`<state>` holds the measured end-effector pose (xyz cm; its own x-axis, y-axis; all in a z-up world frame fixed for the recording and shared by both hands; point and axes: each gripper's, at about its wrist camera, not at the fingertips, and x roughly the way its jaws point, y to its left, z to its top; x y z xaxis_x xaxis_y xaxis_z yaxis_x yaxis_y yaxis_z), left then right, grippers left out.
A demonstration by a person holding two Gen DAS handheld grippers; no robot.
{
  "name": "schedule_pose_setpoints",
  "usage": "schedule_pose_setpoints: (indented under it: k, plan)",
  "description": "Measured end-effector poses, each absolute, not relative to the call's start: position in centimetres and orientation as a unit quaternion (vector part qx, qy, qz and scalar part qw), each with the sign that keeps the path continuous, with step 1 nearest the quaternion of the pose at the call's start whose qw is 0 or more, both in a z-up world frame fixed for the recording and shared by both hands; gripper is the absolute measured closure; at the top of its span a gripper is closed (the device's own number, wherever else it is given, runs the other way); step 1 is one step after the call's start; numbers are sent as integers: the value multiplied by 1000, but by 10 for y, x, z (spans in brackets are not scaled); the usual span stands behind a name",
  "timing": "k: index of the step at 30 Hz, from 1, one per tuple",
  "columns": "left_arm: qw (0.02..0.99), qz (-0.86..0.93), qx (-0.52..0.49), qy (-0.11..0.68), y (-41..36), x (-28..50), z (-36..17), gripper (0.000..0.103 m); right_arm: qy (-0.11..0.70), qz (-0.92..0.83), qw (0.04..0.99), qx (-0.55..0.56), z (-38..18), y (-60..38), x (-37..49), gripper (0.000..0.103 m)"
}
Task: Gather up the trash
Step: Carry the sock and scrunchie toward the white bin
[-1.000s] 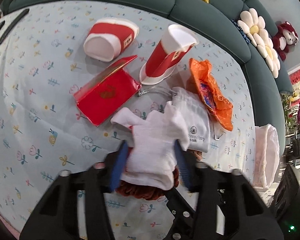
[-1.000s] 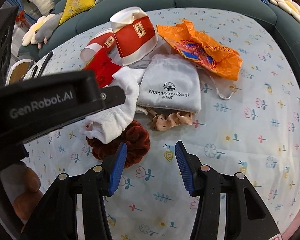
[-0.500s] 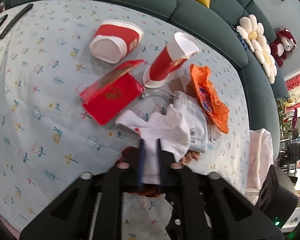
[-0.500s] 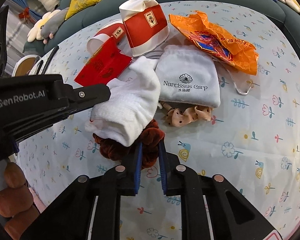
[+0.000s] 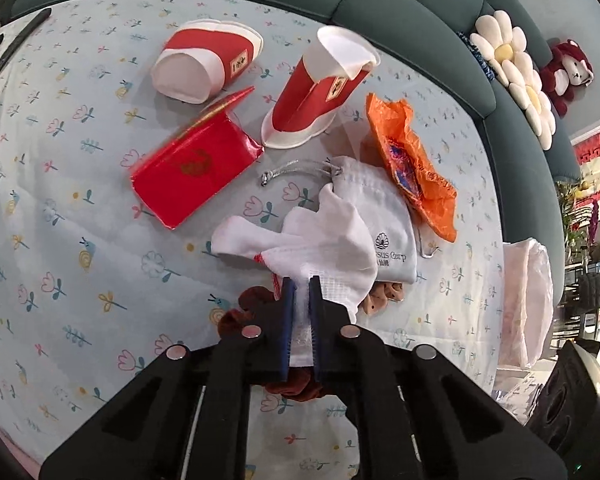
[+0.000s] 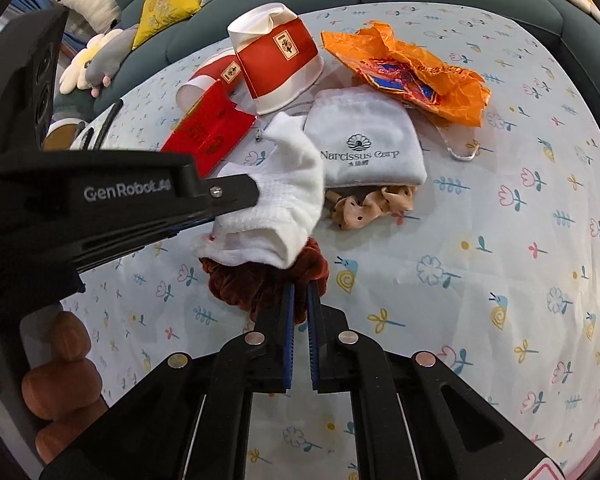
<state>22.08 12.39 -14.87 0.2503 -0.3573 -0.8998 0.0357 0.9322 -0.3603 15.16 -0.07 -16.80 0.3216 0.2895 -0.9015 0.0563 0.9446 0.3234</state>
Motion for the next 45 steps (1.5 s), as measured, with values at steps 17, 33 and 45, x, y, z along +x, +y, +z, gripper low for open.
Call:
schedule_pose_setpoints:
  k: [17,33,45]
  plan:
    - [830,-133,-151,521,115,191,-49,98,482,55,861,151,-73,-46,138,99]
    - [859,-247,-105,436,-11,163,77,98,357,-1,923,145,61,-156,105,100]
    - [835,-319,-78,441,-123,144,86,98,333,-75,928,148,85,-261,74,100]
